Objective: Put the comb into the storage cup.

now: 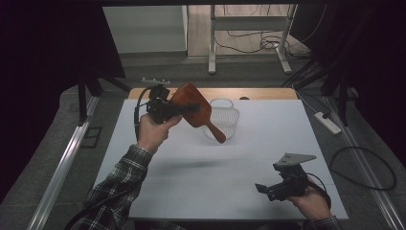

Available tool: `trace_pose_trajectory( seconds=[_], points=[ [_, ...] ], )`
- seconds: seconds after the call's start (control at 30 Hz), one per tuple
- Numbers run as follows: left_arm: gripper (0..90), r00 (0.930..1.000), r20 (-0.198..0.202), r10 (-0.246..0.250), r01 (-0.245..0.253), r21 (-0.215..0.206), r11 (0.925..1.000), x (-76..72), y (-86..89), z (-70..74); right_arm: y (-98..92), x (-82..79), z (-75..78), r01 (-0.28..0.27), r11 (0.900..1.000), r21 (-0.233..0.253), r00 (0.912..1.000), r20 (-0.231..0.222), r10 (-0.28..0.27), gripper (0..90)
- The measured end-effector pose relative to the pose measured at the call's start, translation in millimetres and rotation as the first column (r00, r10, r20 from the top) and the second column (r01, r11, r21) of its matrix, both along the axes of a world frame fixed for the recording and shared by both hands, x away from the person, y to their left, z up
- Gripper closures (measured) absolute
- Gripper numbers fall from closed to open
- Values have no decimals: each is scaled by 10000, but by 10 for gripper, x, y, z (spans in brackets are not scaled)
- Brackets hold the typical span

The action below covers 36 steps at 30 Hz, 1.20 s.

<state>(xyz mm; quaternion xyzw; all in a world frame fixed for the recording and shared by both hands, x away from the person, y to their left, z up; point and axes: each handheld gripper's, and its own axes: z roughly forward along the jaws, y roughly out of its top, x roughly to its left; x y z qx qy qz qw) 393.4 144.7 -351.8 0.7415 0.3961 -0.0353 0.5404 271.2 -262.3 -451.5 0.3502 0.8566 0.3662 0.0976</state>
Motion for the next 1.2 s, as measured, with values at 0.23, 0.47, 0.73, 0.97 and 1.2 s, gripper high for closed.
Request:
trace_pose_trajectory(
  seconds=[0.23, 0.47, 0.73, 0.97, 1.2],
  points=[
    [585, 9998, -22, 193, -193, 48, 9998, 92, -2, 27, -105, -47, -4, 243, 9997, 51, 9997, -24, -243, 0],
    [584, 9991, -21, 420, -420, 59, 9991, 179, -6, 65, -208, -106, 0, 599, 9982, -22, 9981, -113, -599, 0],
    [584, 9980, 36, 632, -632, 166, 9979, 283, -37, 118, -303, -183, 28, 1037, 9946, 64, 9944, -199, -1035, 0],
    [584, 9966, 29, 824, -825, 278, 9962, 356, -79, 129, -348, -233, 52, 1351, 9908, -29, 9907, -160, -1351, 0],
    [582, 9951, 46, 987, -988, 277, 9947, 441, -124, 118, -383, -286, 70, 1511, 9885, -95, 9885, -38, -1511, 0]
  ],
)
